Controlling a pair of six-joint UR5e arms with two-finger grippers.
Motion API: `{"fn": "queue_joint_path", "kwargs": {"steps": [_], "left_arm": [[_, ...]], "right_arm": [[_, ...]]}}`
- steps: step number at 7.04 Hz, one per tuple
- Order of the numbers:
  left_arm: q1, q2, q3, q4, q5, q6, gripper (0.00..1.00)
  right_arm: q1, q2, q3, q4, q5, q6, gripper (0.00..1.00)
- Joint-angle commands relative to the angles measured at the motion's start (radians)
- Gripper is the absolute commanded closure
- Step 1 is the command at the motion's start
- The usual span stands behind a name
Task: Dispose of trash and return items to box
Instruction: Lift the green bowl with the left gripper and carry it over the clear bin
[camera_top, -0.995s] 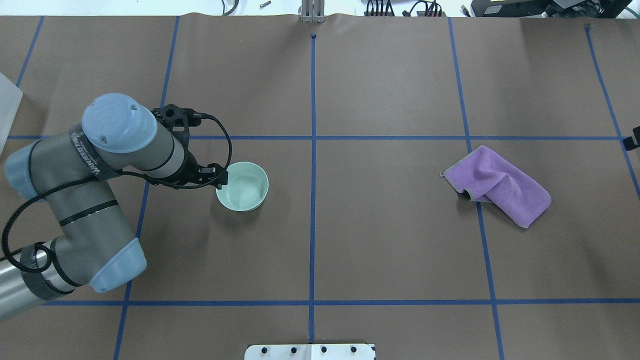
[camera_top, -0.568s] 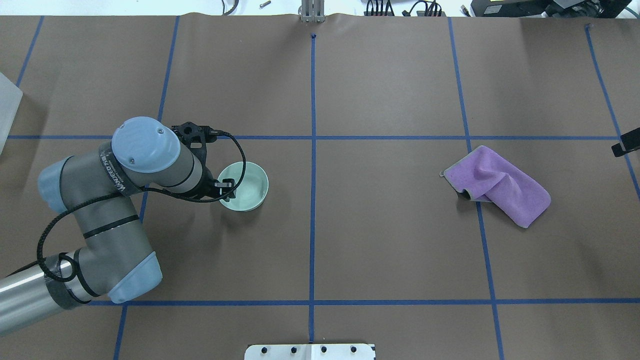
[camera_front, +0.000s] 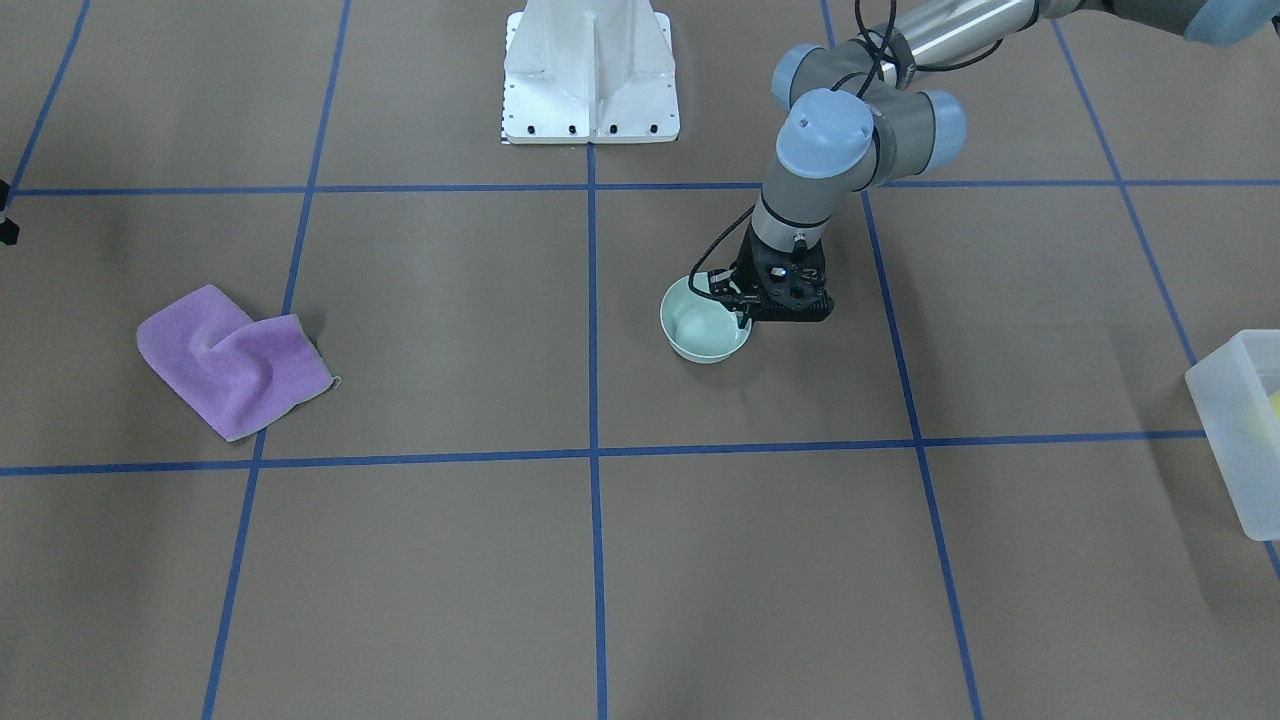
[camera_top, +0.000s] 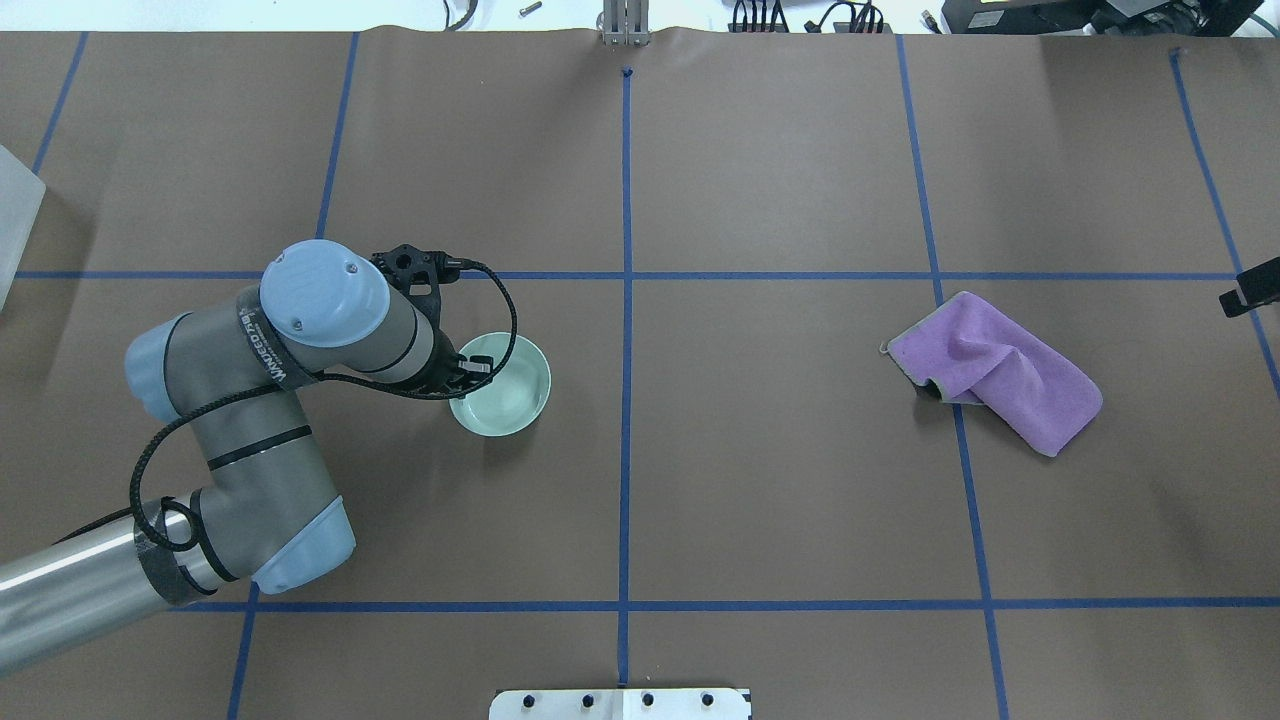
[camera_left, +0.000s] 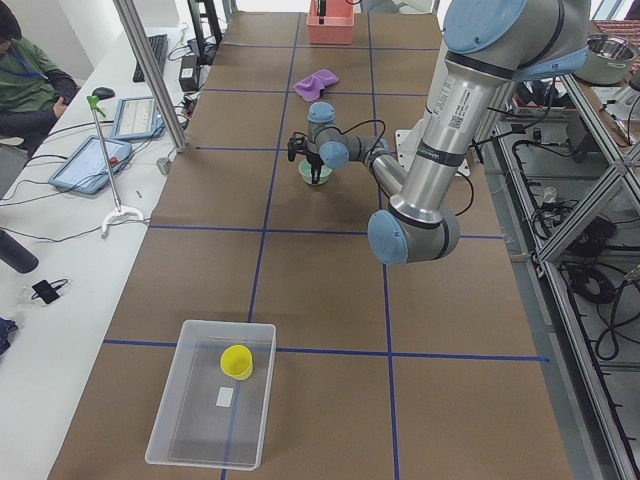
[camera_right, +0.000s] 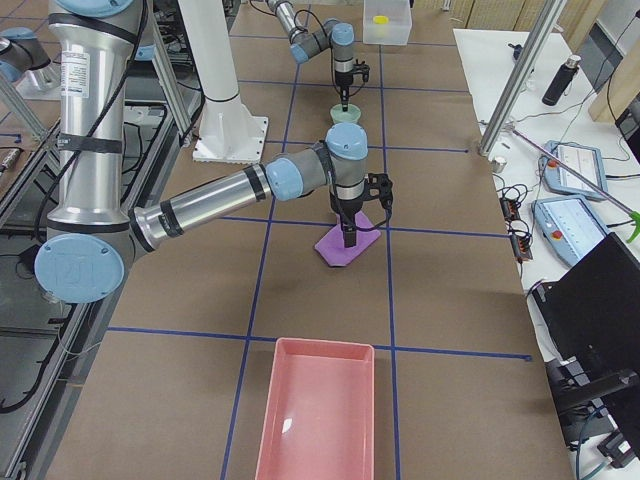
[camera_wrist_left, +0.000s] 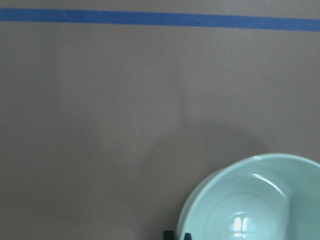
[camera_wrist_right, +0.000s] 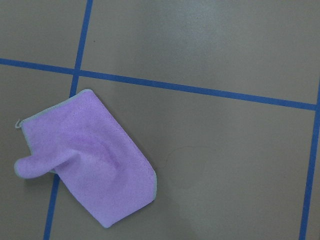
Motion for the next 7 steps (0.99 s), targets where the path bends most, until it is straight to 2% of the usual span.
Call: {"fn": "queue_joint_path", "kwargs": {"steps": [1,2,4,6,7], "left_arm": [[-0.084,0.010,-0.073,0.009,-0.068,0.018,1.00],[-0.170,0.042,-0.102,0.043,-0.167,0.134,1.00],[-0.357,0.134,-0.164,0.133,-0.269,0.436,1.00],[-0.594,0.237,-0.124,0.167,-0.387,0.822,1.00],[-0.700,0.253,-0.092,0.236,-0.420,1.001,1.00]], "right_arm": [[-0.009,0.010,0.000,0.000,-0.007,0.000,0.00],[-0.023,0.020,-0.002,0.000,-0.007,0.002,0.00],[-0.029,0.024,-0.002,0.000,-0.009,0.000,0.00],[-0.029,0.024,-0.005,0.000,-0.009,0.000,0.00],[-0.029,0.024,-0.005,0.000,-0.009,0.000,0.00]]}}
